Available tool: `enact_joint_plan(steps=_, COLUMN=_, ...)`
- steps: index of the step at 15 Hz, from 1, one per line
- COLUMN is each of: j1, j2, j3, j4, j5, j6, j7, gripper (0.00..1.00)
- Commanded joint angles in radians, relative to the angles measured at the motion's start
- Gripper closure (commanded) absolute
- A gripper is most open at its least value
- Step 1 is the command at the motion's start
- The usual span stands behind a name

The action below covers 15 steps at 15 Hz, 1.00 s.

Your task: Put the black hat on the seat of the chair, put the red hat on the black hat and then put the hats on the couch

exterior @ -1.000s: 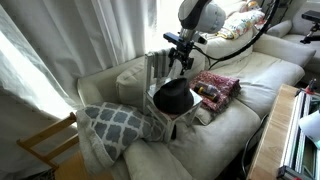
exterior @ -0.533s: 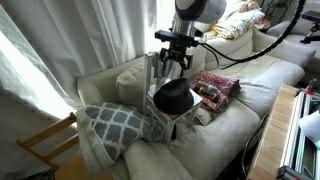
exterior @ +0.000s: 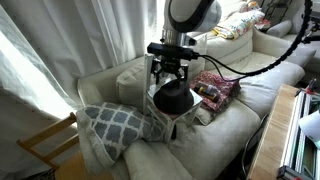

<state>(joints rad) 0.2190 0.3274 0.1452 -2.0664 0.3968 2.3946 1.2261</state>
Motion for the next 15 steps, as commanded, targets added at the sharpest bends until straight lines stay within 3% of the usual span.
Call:
enact_joint_plan(steps=1, j1=-0.004, j2=0.000, j3=-0.003, j4=0.002, j5=-0.001, j6=-0.002, j7=0.000, gripper=0.00)
enact_joint_plan(steps=4, j1=0.004, j2=0.044, j3=0.020, j4=0.042, j5=-0.035, j6=-0.082, j7=-0.094, gripper=0.00)
enact_joint_plan(steps=9, j1=0.071, j2=0.173, j3=0.030, j4=0.116, j5=-0.134, j6=-0.108, j7=-0.196, gripper=0.00)
enact_joint_plan(steps=15, j1=0.176, j2=0.309, j3=-0.016, j4=0.225, j5=-0.356, j6=-0.111, j7=-0.254, gripper=0.00)
